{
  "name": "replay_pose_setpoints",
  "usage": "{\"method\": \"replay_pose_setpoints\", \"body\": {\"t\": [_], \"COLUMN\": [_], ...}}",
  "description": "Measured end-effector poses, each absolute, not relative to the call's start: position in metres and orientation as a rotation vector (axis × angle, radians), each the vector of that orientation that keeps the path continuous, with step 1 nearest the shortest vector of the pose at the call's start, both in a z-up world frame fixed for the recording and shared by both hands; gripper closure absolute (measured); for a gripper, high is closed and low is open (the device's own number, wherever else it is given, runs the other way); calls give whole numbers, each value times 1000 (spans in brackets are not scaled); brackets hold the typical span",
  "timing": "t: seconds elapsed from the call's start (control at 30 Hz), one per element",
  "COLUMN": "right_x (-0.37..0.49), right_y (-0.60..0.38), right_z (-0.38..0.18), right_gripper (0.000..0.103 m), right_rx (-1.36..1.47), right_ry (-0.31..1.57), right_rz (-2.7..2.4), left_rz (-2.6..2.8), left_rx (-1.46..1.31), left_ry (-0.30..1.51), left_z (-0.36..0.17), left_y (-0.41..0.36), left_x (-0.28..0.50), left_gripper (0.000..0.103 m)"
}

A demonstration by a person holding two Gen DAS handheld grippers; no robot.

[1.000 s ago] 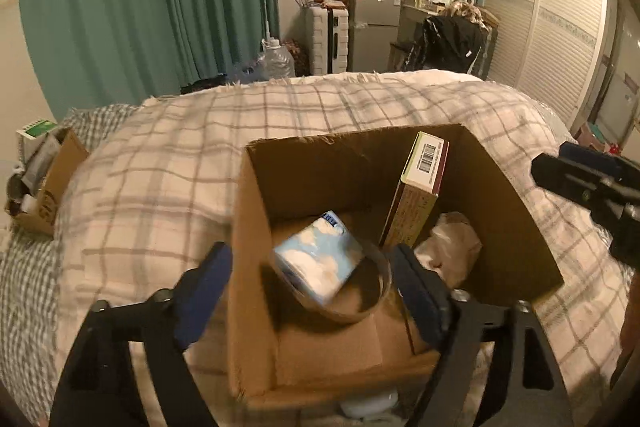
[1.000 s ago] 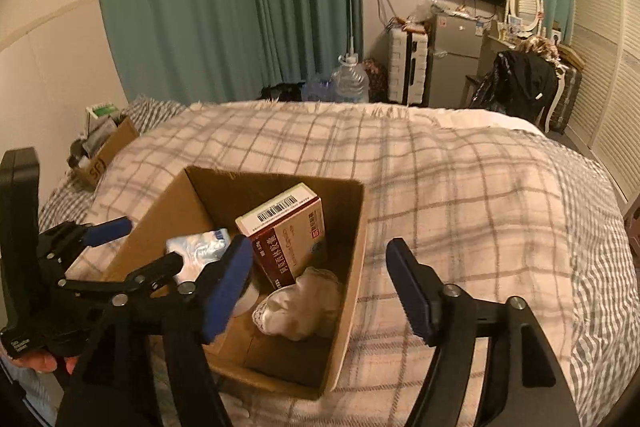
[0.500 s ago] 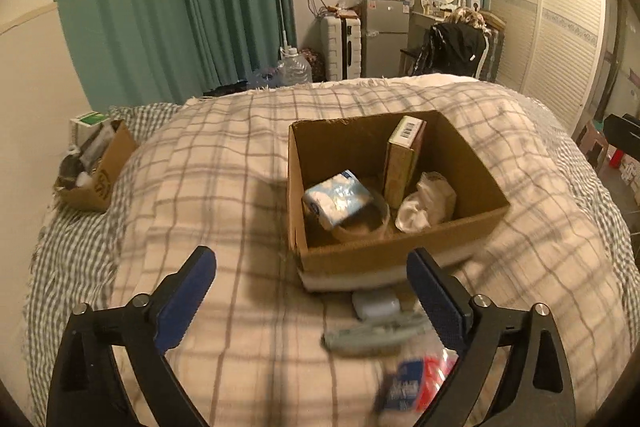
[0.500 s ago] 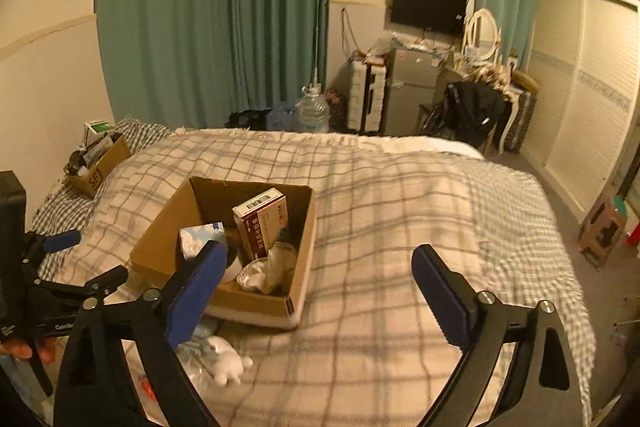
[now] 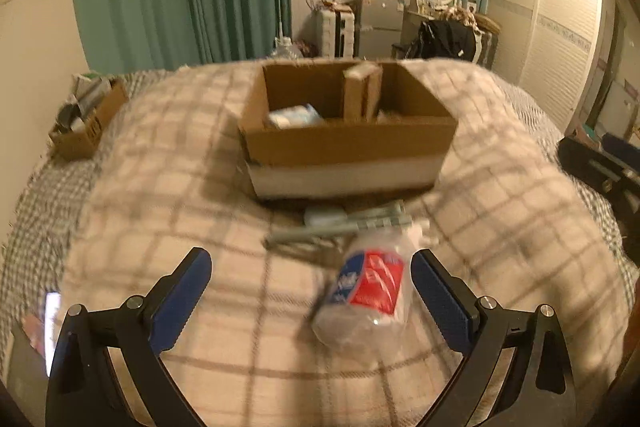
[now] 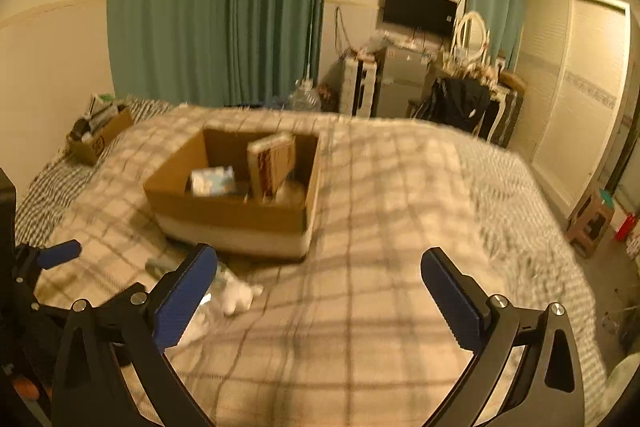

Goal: Organize objects
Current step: 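Grasp the clear floss-pick jar with the left tool, then hold the jar with the left tool while the right tool grasps the grey-green tool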

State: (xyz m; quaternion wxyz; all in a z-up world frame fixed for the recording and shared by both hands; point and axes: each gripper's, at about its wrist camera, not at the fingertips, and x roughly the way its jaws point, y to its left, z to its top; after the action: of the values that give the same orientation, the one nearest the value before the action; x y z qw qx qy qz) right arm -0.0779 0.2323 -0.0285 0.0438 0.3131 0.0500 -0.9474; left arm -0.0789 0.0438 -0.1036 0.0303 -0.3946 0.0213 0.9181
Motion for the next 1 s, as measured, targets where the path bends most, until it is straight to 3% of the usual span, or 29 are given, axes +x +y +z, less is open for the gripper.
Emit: {"method": "replay_pose_setpoints", "body": {"t": [0.2, 0.27, 0.37, 0.4, 0.57, 0.8, 1.0], "right_x": [-88, -91, -92, -93, -91, -91, -92], "right_y": [223, 227, 232, 233, 232, 222, 182], "right_z": [-77, -83, -85, -86, -85, -80, -79], "right_gripper": [1, 1, 1, 1, 1, 1, 1], "right_rx": [1102, 1132, 1148, 1156, 1158, 1129, 1096], "right_ry": [205, 181, 133, 122, 121, 171, 413], "right_rz": [-2828, -2821, -2815, -2814, -2814, -2780, -2664], "left_rz": [2704, 2656, 2564, 2536, 2612, 2711, 2872], "left_rx": [-1323, -1369, -1402, -1411, -1379, -1313, -1292], "left_ry": [146, 124, 69, 57, 109, 27, 26], "left_z": [-144, -155, -165, -167, -154, -115, -99], "left_y": [65, 67, 70, 72, 71, 32, -9], "left_x": [-87, -94, -102, -103, -83, -56, -72], "left_gripper": [1, 8, 36, 40, 40, 40, 40]}}
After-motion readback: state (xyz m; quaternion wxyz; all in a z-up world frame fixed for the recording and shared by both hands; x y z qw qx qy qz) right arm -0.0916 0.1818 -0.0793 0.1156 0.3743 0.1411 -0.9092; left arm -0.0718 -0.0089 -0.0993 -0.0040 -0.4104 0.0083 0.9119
